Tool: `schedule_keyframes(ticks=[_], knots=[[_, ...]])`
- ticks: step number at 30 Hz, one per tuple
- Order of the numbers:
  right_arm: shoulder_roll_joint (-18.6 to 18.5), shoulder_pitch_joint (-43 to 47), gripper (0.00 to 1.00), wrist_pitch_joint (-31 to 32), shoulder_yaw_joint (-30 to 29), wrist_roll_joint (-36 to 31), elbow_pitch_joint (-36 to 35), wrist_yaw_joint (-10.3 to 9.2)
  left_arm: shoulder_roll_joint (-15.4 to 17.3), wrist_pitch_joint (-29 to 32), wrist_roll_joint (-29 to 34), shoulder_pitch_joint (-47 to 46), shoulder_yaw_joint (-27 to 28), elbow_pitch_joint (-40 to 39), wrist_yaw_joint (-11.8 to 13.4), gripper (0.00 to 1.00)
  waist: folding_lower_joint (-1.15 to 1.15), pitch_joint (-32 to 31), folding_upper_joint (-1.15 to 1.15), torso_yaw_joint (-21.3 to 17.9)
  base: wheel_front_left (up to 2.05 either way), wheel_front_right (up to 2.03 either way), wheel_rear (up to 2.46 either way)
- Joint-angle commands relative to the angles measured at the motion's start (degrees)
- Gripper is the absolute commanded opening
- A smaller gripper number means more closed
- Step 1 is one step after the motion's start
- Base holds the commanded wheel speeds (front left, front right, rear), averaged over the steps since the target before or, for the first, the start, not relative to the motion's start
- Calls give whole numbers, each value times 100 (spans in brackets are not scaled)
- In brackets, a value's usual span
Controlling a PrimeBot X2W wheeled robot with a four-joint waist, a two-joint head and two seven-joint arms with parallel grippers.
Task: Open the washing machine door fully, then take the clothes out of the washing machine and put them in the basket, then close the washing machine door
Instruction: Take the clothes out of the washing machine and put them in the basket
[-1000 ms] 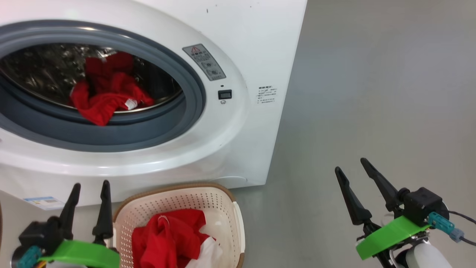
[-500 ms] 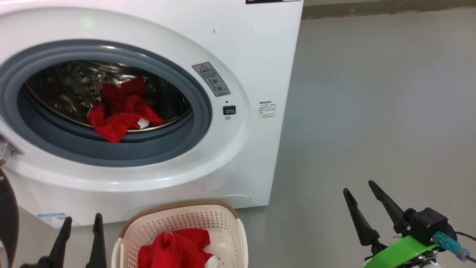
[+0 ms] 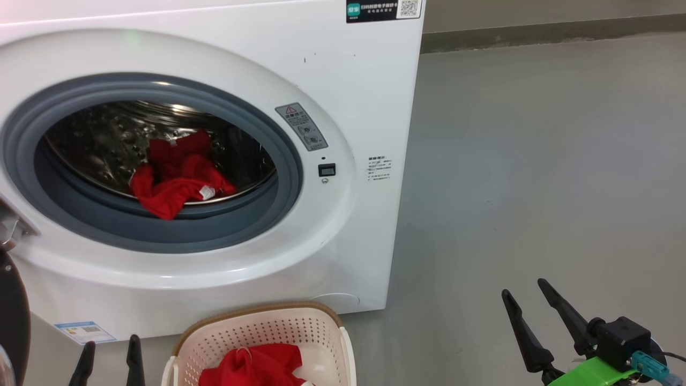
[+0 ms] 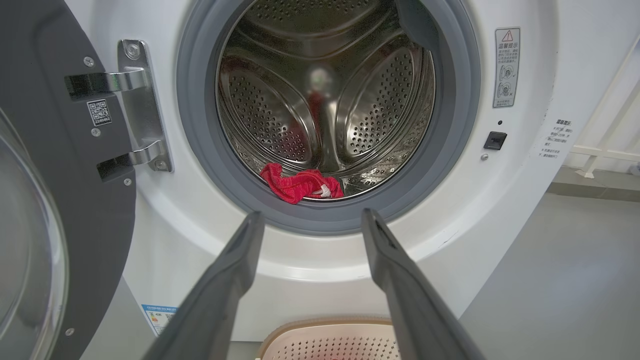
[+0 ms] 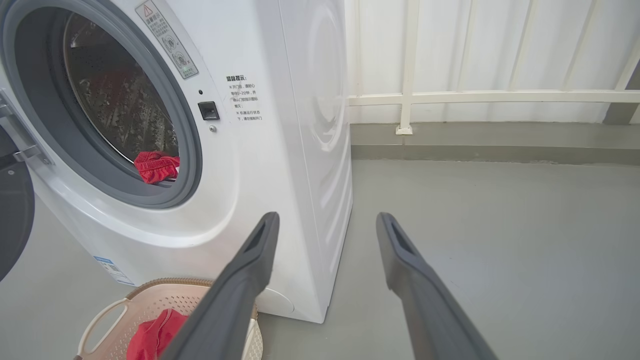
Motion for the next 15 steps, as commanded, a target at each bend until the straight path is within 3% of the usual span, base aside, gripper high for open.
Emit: schedule_keyframes(ticks=[1, 15], knots=[[-91, -2, 100, -69, 70, 112, -156, 9, 32, -71, 65, -108, 200, -184, -18, 100, 0, 8, 0, -4, 0, 0, 0], [-26, -16, 100, -69, 8, 83, -188, 9, 57, -71, -30, -282, 65, -59, -18, 100, 0, 170, 0, 23, 0, 0, 0]])
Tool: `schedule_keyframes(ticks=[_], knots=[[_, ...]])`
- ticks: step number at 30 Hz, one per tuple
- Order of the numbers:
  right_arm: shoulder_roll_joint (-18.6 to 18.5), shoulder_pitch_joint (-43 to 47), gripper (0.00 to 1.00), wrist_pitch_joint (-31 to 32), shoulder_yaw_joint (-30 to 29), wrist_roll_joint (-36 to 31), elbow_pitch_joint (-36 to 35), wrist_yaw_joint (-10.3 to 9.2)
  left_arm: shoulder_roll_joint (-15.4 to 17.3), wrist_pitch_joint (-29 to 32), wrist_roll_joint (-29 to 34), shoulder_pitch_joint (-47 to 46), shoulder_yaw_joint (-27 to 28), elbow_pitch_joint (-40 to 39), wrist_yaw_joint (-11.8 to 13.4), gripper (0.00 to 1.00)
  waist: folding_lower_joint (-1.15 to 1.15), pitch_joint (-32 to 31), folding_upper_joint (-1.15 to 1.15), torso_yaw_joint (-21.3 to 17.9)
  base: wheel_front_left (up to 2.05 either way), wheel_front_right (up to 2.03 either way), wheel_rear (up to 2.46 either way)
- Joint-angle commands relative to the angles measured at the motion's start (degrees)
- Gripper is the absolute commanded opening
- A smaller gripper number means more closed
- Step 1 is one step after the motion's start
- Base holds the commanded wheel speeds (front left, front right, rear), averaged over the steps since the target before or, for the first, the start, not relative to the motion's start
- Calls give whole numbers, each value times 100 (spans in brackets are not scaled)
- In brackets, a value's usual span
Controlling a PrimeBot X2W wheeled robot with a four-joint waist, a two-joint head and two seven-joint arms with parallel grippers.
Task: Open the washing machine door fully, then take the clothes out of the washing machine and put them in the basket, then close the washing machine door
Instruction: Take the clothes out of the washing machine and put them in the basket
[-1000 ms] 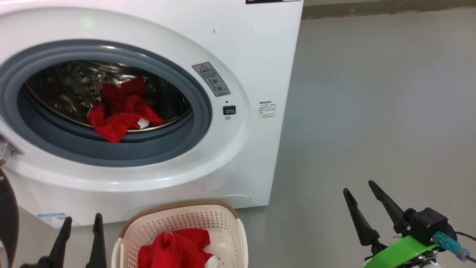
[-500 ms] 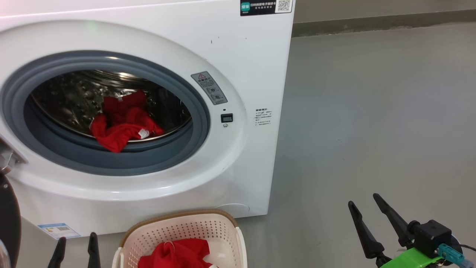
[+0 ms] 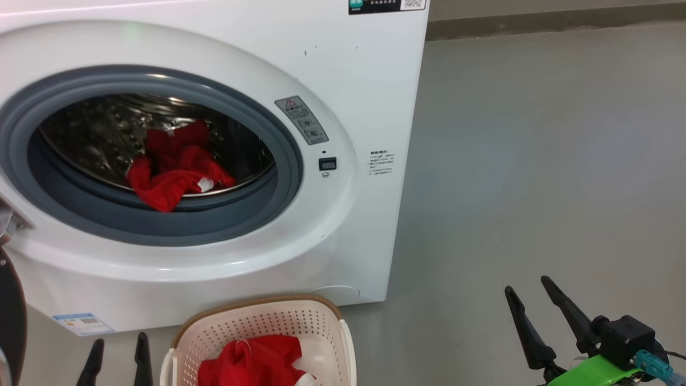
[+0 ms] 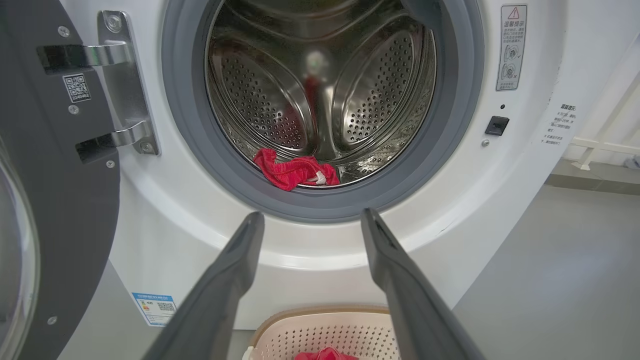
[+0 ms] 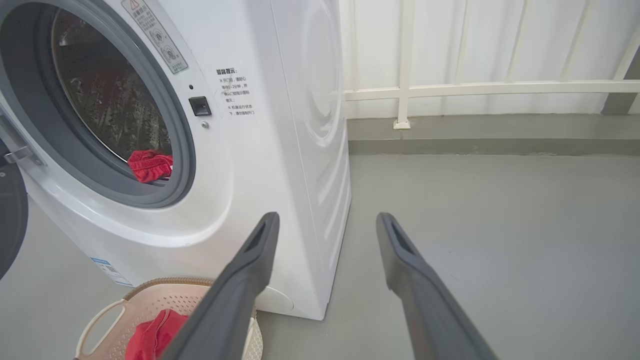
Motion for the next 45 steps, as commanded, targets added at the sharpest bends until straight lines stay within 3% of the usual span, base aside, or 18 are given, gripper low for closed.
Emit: schedule_keyframes(ticks=[1, 12, 23, 32, 45], knots=[[-64, -26, 100, -69, 92, 76, -160, 9, 93, -71, -53, -326, 139, -52, -18, 100, 0, 54, 0, 14, 0, 0, 0], [140, -301, 100, -69, 55, 7, -223, 9, 436, -71, -311, -1644, -306, 829, -18, 100, 0, 657, 0, -77, 0, 0, 0], [453, -782, 100, -69, 47, -75, -293, 9, 1122, 108, -455, -3953, -784, 2889, -18, 100, 0, 1557, 0, -397, 0, 0, 0], [625, -1159, 100, -69, 70, -113, -352, 9, 1687, 441, 224, -5700, -1301, 4526, 39, 100, 0, 2207, 0, -673, 0, 0, 0], [835, -1566, 100, -69, 194, -108, -369, 9, 2077, 583, 1051, -7250, -1991, 6072, 400, 100, 0, 2715, 0, -944, 0, 0, 0]])
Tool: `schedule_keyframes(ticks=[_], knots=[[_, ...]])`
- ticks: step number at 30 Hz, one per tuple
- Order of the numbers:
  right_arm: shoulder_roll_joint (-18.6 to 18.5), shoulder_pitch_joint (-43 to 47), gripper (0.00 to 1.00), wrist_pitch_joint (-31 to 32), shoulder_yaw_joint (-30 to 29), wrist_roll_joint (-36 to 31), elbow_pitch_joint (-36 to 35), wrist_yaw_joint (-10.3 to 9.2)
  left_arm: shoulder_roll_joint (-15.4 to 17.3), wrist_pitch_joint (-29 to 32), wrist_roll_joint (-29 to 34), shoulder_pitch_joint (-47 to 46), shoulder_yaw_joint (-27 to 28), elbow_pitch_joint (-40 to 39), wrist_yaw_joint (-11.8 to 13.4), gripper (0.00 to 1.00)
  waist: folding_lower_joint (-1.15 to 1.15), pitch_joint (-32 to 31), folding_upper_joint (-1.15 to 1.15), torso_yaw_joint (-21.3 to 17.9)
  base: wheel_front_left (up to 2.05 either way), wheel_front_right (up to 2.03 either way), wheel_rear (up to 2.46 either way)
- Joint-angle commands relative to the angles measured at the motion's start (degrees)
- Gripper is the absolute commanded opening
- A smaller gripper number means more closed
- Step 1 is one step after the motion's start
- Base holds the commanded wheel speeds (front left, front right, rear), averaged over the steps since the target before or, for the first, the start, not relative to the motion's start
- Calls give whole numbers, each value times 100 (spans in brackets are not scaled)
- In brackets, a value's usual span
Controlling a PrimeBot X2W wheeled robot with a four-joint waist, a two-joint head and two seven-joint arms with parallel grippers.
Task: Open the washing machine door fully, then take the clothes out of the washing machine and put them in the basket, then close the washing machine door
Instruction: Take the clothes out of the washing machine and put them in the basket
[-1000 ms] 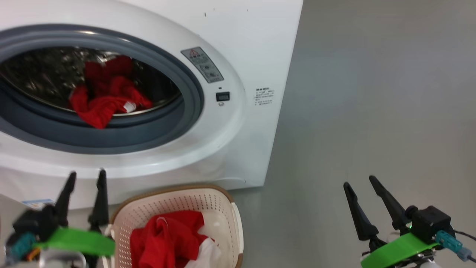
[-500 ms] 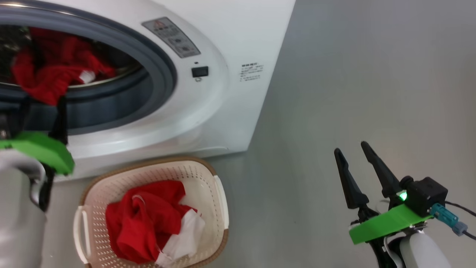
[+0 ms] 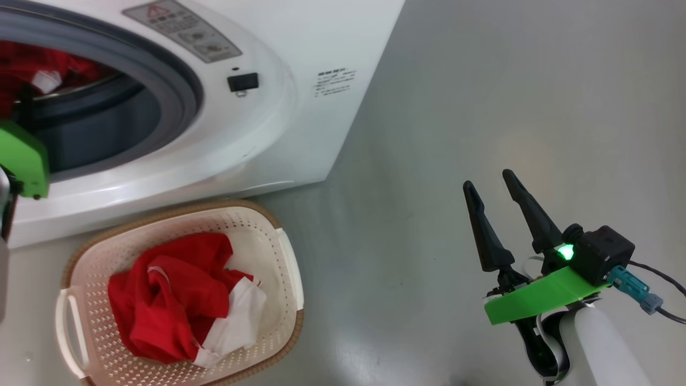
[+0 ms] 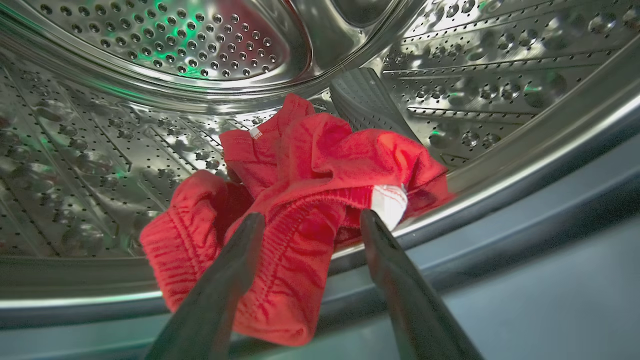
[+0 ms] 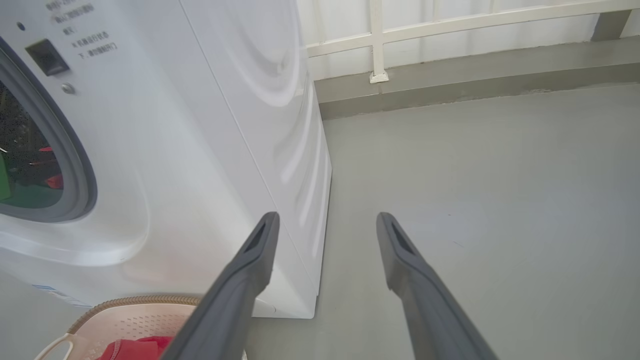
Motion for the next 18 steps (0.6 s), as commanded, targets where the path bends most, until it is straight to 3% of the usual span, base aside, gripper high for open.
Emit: schedule_keyframes(ticks=[1, 9, 14, 15, 16, 17, 18], knots=[[36, -4, 100, -68, 110, -9, -143, 9, 338, -56, 66, -133, 66, -25, 84, 100, 0, 93, 0, -86, 0, 0, 0], [77, -62, 100, -68, 143, -12, -139, 9, 529, -87, 399, -569, -288, 459, 225, 100, 0, 129, 0, -149, 0, 0, 0], [89, -62, 100, -68, 166, -5, -127, 9, 543, 14, 374, -655, -355, 666, 119, 100, 0, 97, 0, -160, 0, 0, 0], [91, -62, 100, -68, 167, -4, -126, 9, 542, 19, 361, -664, -365, 691, 84, 92, 0, 91, 0, -159, 0, 0, 0], [92, -62, 100, -68, 169, -4, -123, 9, 541, 20, 368, -669, -389, 711, 74, 59, 0, 82, 0, -157, 0, 0, 0], [94, -61, 100, -68, 171, -5, -120, 9, 528, 27, 362, -668, -404, 731, 61, 35, 0, 71, 0, -154, 0, 0, 0], [94, -61, 100, -68, 175, -6, -117, 9, 513, 41, 342, -665, -406, 751, 40, 2, 0, 61, 0, -152, 0, 0, 0]])
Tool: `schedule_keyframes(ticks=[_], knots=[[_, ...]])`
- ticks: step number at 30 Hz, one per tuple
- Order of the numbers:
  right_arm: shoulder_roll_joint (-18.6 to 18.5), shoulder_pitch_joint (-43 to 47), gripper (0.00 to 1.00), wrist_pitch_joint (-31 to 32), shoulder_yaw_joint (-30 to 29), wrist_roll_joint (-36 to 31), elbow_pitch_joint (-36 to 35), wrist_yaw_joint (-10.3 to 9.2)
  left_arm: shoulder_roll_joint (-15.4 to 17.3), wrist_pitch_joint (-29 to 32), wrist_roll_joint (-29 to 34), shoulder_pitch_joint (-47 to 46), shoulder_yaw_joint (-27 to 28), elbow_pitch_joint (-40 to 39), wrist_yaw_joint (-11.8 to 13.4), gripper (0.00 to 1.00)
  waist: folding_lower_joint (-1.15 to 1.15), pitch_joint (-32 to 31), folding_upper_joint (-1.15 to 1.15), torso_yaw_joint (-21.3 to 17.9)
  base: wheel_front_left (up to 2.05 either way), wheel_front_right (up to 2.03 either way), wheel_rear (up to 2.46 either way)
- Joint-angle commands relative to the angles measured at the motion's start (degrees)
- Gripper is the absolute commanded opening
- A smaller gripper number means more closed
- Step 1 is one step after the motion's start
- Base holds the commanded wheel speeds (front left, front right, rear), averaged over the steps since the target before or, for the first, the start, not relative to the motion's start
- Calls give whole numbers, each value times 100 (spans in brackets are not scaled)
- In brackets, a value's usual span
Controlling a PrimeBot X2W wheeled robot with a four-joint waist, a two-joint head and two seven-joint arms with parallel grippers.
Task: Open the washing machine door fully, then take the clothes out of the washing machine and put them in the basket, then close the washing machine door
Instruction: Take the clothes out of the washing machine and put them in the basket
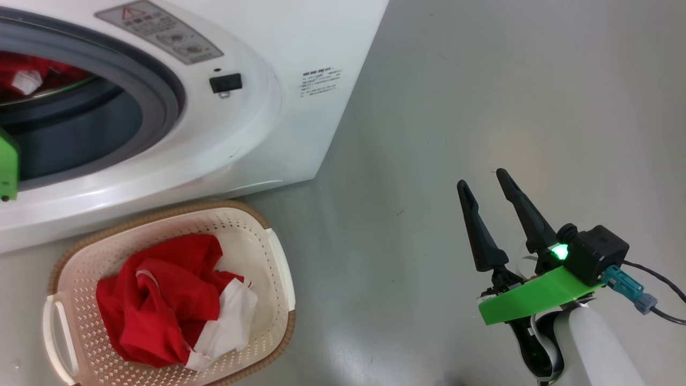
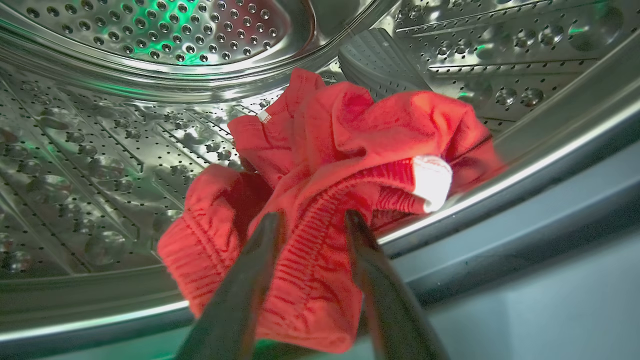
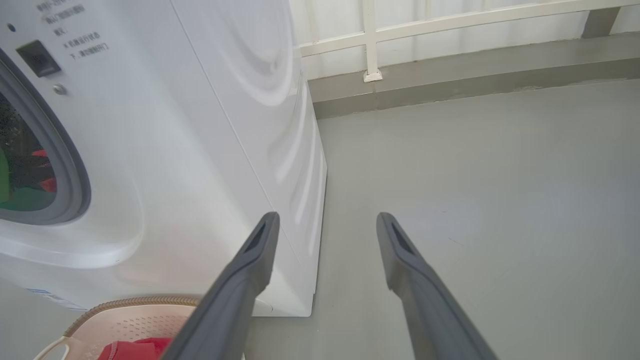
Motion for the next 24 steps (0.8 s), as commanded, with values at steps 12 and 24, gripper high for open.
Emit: schedule_keyframes(ticks=[12, 24], knots=[[-90, 63, 100, -68, 149, -14, -60, 9, 39, -413, -477, 167, 247, 49, -105, 0, 0, -369, 0, 142, 0, 0, 0], [-400, 356, 100, -68, 121, 21, -2, 9, -334, -734, -1083, 1336, 770, -1301, -8, 0, 0, -1057, 0, 568, 0, 0, 0]])
